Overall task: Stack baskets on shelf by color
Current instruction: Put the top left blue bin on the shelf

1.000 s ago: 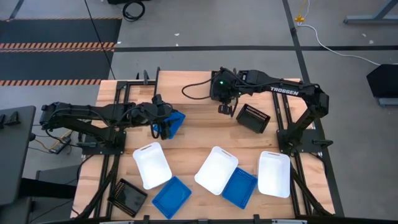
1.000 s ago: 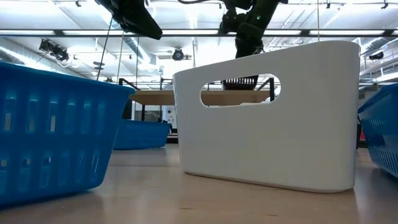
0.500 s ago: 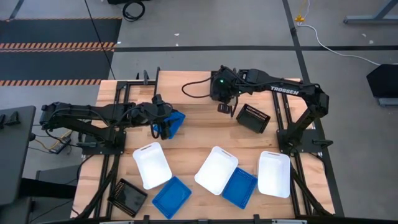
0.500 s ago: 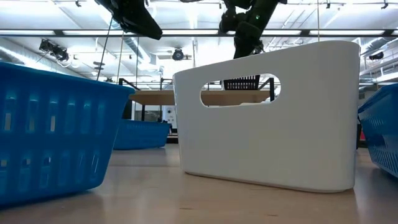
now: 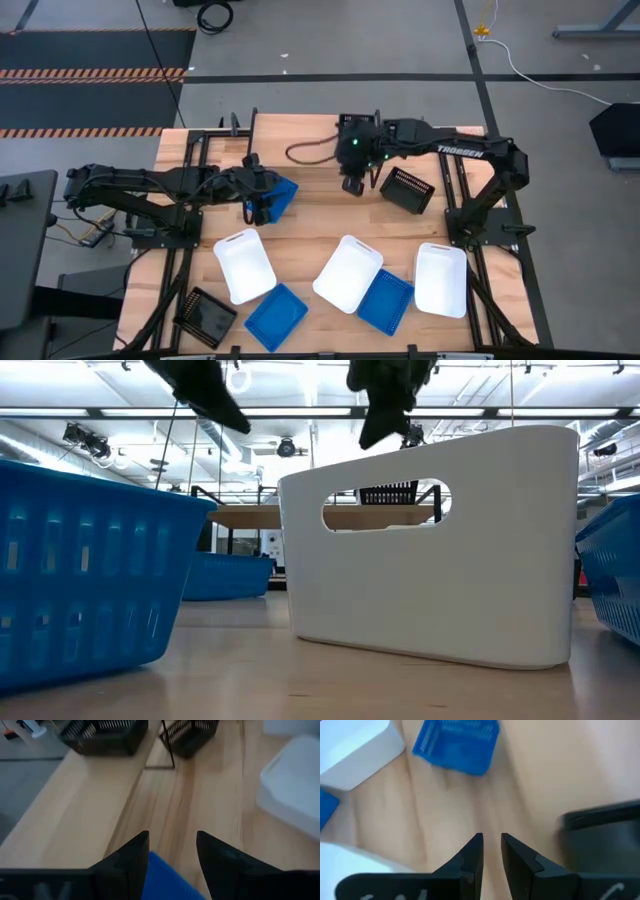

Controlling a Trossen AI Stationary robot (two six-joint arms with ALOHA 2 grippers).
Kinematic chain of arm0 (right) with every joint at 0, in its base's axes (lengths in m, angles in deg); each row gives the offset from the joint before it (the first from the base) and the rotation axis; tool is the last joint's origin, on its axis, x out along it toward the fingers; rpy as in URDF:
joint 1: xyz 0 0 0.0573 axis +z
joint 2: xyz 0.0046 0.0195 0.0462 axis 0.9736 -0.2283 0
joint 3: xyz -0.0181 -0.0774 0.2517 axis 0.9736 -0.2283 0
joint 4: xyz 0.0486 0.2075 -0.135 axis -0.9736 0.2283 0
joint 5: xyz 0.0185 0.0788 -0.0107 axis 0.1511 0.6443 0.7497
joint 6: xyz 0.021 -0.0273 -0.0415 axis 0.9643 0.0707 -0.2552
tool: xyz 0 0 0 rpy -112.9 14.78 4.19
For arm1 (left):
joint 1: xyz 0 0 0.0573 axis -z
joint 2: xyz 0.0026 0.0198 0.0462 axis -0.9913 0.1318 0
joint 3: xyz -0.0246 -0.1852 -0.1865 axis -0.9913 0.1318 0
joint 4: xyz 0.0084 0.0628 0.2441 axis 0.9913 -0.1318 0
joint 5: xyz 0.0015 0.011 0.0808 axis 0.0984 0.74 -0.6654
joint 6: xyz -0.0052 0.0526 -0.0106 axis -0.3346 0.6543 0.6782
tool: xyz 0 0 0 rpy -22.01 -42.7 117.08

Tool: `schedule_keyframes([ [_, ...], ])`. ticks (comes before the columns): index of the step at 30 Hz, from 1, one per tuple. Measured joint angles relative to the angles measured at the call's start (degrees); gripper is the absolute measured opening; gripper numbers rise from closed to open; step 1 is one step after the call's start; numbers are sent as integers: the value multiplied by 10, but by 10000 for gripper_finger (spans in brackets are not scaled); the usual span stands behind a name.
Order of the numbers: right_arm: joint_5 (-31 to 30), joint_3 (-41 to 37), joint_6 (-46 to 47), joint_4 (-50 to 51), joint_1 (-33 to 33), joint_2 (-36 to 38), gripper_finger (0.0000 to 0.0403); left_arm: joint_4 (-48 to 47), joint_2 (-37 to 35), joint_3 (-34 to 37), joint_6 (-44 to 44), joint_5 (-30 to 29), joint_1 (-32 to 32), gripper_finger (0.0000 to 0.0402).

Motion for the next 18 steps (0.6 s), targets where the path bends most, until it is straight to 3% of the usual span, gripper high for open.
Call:
schedule_keyframes([
  [6, 15, -56, 62, -72, 47, 0, 75, -53, 0, 0, -14, 0, 0, 172],
  [18, 16, -123, 129, -53, 129, 0, 75, -63, 3, 69, -19, 47, -1, 182],
])
